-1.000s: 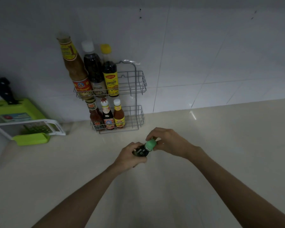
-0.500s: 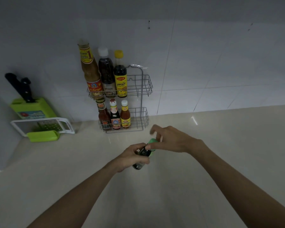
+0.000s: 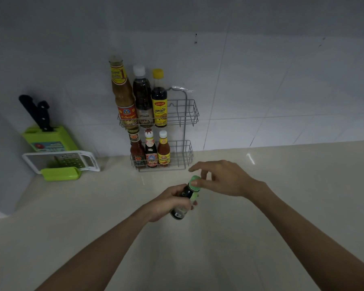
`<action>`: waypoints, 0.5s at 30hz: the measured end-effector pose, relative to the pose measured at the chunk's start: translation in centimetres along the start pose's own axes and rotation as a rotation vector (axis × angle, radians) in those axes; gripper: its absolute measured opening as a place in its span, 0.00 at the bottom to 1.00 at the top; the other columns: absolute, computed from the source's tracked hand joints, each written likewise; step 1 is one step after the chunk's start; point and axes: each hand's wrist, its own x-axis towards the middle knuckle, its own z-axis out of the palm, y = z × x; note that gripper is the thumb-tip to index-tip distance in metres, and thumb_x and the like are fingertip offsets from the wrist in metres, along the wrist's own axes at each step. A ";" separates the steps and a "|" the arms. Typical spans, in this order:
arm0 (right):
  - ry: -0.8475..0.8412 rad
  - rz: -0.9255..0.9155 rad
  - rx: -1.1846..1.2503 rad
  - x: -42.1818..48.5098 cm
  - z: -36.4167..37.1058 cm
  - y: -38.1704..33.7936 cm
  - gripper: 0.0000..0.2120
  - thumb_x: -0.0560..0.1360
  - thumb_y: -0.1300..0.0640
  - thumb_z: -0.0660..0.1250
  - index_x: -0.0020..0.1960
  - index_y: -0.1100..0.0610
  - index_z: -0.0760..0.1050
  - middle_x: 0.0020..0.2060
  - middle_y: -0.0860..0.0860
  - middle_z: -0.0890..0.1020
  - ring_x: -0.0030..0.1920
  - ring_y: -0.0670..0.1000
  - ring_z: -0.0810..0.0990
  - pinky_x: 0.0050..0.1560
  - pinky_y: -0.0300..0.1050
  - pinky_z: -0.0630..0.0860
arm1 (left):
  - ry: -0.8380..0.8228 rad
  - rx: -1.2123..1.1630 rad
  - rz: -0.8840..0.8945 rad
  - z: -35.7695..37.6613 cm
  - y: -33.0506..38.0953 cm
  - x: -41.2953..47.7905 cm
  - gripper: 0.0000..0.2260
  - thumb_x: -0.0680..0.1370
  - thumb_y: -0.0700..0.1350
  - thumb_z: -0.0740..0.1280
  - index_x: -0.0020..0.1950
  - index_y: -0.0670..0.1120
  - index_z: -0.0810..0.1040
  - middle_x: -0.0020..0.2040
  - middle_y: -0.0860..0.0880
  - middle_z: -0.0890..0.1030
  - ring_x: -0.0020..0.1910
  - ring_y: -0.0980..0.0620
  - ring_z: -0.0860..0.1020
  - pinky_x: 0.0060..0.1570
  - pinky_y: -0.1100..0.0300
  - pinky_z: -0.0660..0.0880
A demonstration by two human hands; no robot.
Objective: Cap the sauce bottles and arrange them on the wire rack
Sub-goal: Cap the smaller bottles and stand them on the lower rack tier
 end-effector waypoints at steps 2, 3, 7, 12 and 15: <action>0.015 -0.109 -0.033 0.0 0.5 -0.6 0.21 0.76 0.33 0.55 0.57 0.48 0.70 0.40 0.43 0.78 0.36 0.48 0.75 0.37 0.44 0.72 | -0.134 -0.143 -0.047 0.0 0.5 -0.3 0.17 0.68 0.37 0.65 0.55 0.45 0.78 0.47 0.44 0.81 0.46 0.46 0.80 0.52 0.51 0.75; 0.026 -0.142 -0.068 0.0 0.8 -1.0 0.21 0.76 0.34 0.53 0.52 0.51 0.68 0.36 0.44 0.75 0.33 0.49 0.73 0.35 0.44 0.71 | -0.216 -0.162 -0.068 0.1 0.9 -0.5 0.15 0.69 0.36 0.65 0.55 0.45 0.77 0.45 0.45 0.80 0.44 0.47 0.79 0.49 0.52 0.76; 0.079 -0.052 -0.122 0.6 2.0 -0.9 0.22 0.72 0.36 0.41 0.39 0.51 0.63 0.25 0.47 0.67 0.29 0.54 0.68 0.32 0.44 0.64 | -0.197 0.057 -0.099 1.2 1.7 -1.0 0.09 0.72 0.36 0.72 0.49 0.45 0.77 0.39 0.47 0.78 0.38 0.51 0.79 0.43 0.53 0.80; 0.130 0.194 -0.103 1.7 3.7 -2.1 0.27 0.67 0.40 0.40 0.42 0.52 0.74 0.32 0.50 0.72 0.33 0.56 0.70 0.32 0.43 0.61 | 0.164 0.192 -0.067 1.4 0.5 -0.6 0.09 0.70 0.40 0.73 0.46 0.46 0.75 0.38 0.47 0.79 0.33 0.52 0.79 0.38 0.55 0.78; 0.122 0.311 -0.102 1.9 4.0 -3.0 0.21 0.74 0.46 0.50 0.49 0.55 0.78 0.35 0.53 0.74 0.36 0.57 0.72 0.36 0.43 0.64 | 0.343 0.337 -0.061 1.8 -0.2 -0.3 0.12 0.68 0.42 0.72 0.49 0.49 0.76 0.38 0.48 0.80 0.32 0.54 0.77 0.33 0.59 0.75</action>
